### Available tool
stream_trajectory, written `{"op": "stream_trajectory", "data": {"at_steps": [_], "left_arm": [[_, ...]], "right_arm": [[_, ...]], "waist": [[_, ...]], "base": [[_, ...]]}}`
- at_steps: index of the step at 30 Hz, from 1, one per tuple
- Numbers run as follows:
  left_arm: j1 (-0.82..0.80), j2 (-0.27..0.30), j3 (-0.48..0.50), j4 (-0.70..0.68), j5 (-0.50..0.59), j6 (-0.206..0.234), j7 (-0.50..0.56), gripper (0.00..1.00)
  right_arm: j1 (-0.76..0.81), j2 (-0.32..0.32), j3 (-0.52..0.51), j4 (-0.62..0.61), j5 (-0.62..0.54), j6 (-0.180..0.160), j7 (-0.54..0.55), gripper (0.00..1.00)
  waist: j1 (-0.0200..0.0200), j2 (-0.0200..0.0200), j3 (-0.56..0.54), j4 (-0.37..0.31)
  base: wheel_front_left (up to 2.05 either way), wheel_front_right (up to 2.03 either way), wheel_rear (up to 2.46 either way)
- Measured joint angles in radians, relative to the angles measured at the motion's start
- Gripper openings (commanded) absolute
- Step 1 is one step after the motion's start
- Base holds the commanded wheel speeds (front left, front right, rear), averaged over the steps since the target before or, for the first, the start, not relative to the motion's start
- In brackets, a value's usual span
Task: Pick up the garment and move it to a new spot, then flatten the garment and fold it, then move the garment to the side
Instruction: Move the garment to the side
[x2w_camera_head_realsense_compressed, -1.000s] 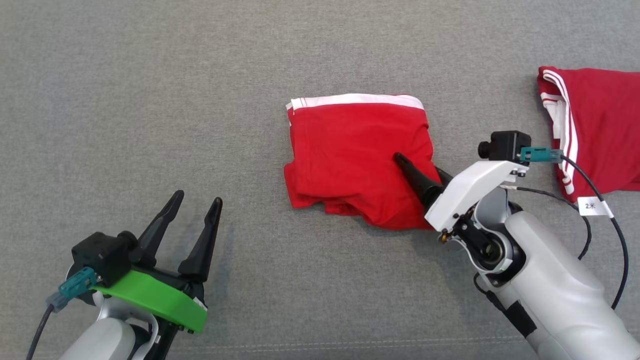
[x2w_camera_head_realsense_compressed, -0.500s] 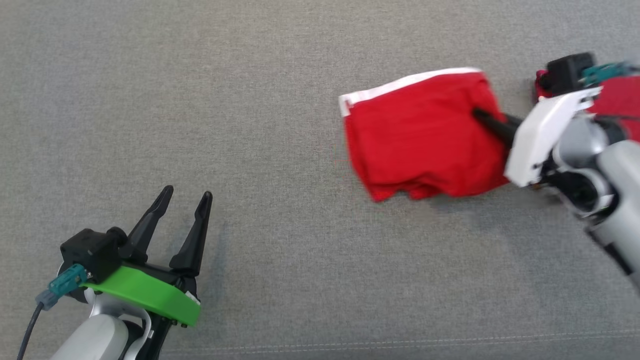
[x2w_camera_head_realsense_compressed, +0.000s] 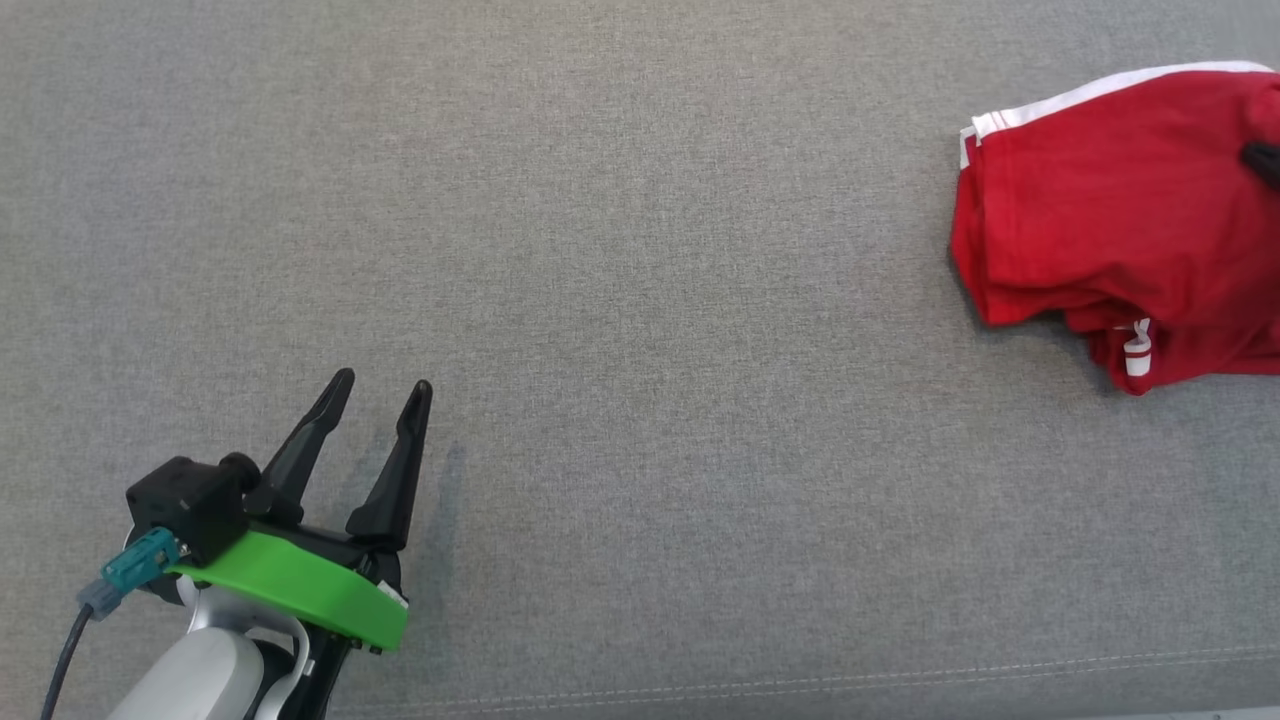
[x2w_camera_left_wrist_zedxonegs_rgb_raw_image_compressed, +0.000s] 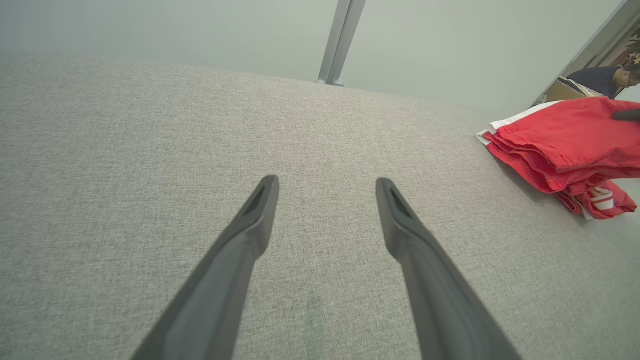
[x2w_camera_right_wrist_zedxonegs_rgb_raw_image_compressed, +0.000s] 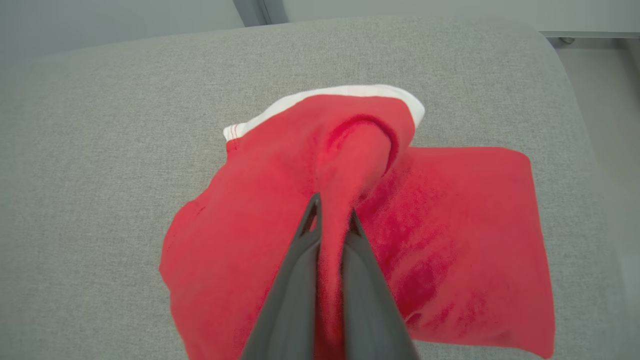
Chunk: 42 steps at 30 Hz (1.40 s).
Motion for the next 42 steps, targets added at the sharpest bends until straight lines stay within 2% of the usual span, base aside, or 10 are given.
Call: {"op": "stream_trajectory", "data": {"at_steps": [5, 6, 7, 8, 9, 10, 14, 21, 26, 42], "left_arm": [[0.0, 0.0, 0.004, -0.003, 0.0, 0.0, 0.0, 1.0], [0.0, 0.0, 0.004, -0.003, 0.0, 0.0, 0.0, 1.0], [0.0, 0.0, 0.003, -0.003, 0.0, 0.0, 0.0, 1.0], [0.0, -0.001, 0.002, -0.004, 0.0, 0.0, 0.0, 1.0], [0.0, -0.001, 0.0, -0.004, 0.0, 0.0, 0.0, 1.0], [0.0, -0.002, -0.002, -0.004, 0.0, 0.0, 0.001, 1.0], [0.0, -0.007, -0.003, -0.005, 0.0, 0.0, 0.001, 1.0], [0.001, -0.007, -0.002, 0.015, 0.0, 0.0, 0.001, 1.0], [0.001, -0.007, 0.015, 0.037, 0.004, 0.0, 0.0, 1.0], [0.132, -0.008, 0.251, 0.24, 0.07, 0.012, -0.018, 1.0]], "right_arm": [[0.037, -0.026, -0.01, 0.039, -0.002, -0.01, 0.009, 0.0], [0.049, -0.034, -0.007, 0.049, -0.01, -0.018, 0.008, 0.25], [0.06, -0.042, -0.005, 0.063, -0.023, -0.022, 0.007, 0.37], [0.076, -0.057, 0.005, 0.076, -0.038, -0.026, 0.008, 0.35], [0.094, -0.072, 0.014, 0.087, -0.063, -0.026, 0.003, 0.47], [0.107, -0.086, 0.02, 0.1, -0.097, -0.027, -0.014, 1.0], [0.115, -0.126, 0.005, 0.12, -0.17, -0.036, -0.097, 1.0], [0.136, -0.065, 0.01, 0.111, -0.178, -0.037, -0.173, 1.0], [0.137, -0.052, -0.029, 0.032, -0.233, -0.044, -0.34, 1.0], [0.313, 0.152, -0.035, -0.139, -0.337, -0.053, -0.715, 1.0]], "waist": [[0.0, 0.0, 0.006, -0.006], [0.0, 0.0, 0.007, -0.007], [0.0, 0.0, 0.009, -0.009], [0.0, 0.0, 0.011, -0.01], [0.0, 0.0, 0.013, -0.01], [0.0, 0.0, 0.015, -0.01], [0.0, 0.0, 0.02, -0.009], [0.0, 0.0, 0.009, -0.017], [0.0, 0.0, -0.017, -0.025], [0.0, 0.0, -0.15, -0.061]], "base": [[0.0, 0.0, 0.0], [0.0, 0.0, 0.0], [0.0, 0.0, 0.0], [0.0, 0.0, 0.0], [0.0, 0.0, 0.0], [0.0, 0.0, 0.0], [0.0, 0.0, 0.0], [0.0, 0.0, 0.0], [0.0, 0.0, 0.0], [0.0, 0.0, 0.0]]}}
